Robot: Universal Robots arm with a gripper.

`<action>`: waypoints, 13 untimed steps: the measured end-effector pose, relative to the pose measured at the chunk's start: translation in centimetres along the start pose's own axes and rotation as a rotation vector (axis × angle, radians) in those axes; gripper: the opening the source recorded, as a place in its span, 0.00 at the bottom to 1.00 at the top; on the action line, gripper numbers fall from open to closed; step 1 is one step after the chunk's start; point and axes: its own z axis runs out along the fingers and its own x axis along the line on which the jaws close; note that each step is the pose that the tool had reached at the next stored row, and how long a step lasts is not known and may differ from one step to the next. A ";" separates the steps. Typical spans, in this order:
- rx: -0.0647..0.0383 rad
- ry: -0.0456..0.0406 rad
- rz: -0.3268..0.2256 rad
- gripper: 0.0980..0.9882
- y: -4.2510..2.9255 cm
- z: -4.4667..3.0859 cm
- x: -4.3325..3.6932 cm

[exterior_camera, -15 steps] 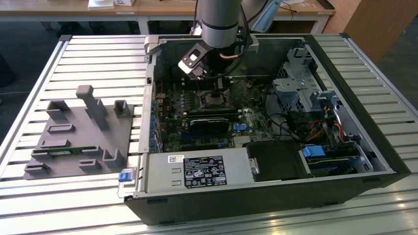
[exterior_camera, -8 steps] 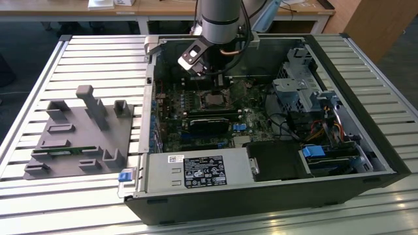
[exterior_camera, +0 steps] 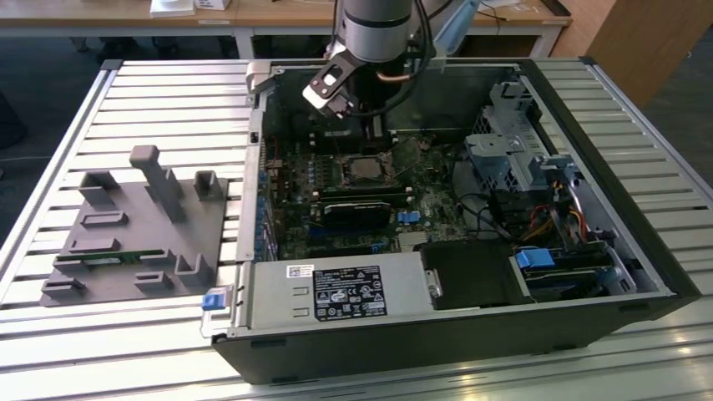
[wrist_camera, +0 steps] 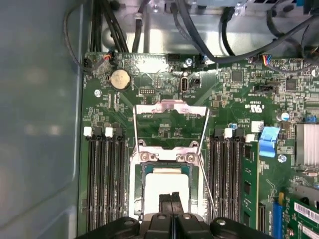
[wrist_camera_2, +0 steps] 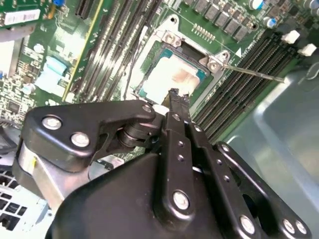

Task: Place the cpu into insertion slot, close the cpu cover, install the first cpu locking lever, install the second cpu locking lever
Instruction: 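Close the cpu cover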

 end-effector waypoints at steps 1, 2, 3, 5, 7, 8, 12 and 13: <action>0.000 -0.0001 0.000 0.01 -0.01 0.00 -0.27; 0.000 -0.0001 0.000 0.01 -0.02 0.00 -0.48; 0.000 0.0000 0.000 0.01 -0.02 0.00 -0.70; 0.000 -0.0002 0.000 0.01 -0.02 -0.01 -1.17; 0.000 0.0000 0.000 0.01 -0.02 0.00 -1.39; 0.000 0.0001 0.001 0.01 0.06 0.01 -1.40; 0.001 -0.0001 0.001 0.01 1.09 0.03 -1.40; 0.001 -0.0001 0.000 0.01 1.22 0.04 -1.41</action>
